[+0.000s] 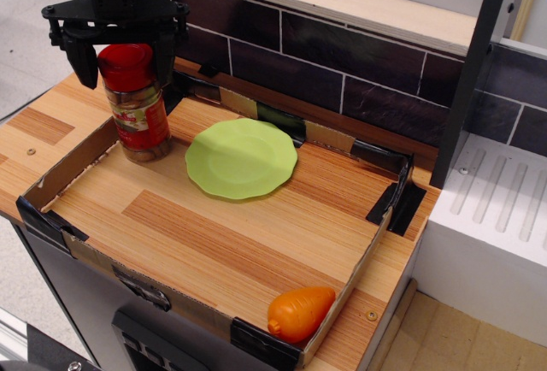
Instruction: Topple basil bottle
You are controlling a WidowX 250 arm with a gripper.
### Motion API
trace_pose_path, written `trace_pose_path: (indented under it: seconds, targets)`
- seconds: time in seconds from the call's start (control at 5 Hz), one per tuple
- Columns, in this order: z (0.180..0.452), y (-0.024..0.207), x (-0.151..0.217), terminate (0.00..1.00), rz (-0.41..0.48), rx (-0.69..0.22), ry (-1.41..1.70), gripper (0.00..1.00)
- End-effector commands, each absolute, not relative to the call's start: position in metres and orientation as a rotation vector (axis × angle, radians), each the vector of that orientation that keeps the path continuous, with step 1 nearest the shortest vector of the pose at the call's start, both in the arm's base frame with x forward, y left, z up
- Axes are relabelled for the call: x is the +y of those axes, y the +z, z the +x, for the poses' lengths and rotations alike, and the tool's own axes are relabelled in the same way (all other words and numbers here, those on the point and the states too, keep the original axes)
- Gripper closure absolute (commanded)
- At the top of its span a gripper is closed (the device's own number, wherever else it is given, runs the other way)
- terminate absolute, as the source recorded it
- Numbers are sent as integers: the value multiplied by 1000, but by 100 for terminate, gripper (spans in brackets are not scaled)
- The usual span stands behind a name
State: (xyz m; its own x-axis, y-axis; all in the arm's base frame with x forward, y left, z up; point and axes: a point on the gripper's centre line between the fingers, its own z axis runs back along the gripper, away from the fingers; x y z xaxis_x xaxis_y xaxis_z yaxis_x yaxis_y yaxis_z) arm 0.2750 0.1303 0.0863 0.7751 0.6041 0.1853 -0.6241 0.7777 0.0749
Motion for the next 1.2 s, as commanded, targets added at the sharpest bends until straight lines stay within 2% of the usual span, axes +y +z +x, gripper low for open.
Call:
trace_pose_path:
  seconds: [0.0,0.2,0.4,0.6,0.8,1.0]
  targets:
    - [289,105,138,0,139,-224,707,0]
    - [288,104,140,0,110,-212,721,100]
    - [288,110,143,0,71,-205,746,100]
    - [289,107,144,0,93,-181,752,100]
    - [288,111,145,0,112,-214,767,100]
    - [282,117,140,0,151,-291,748,100]
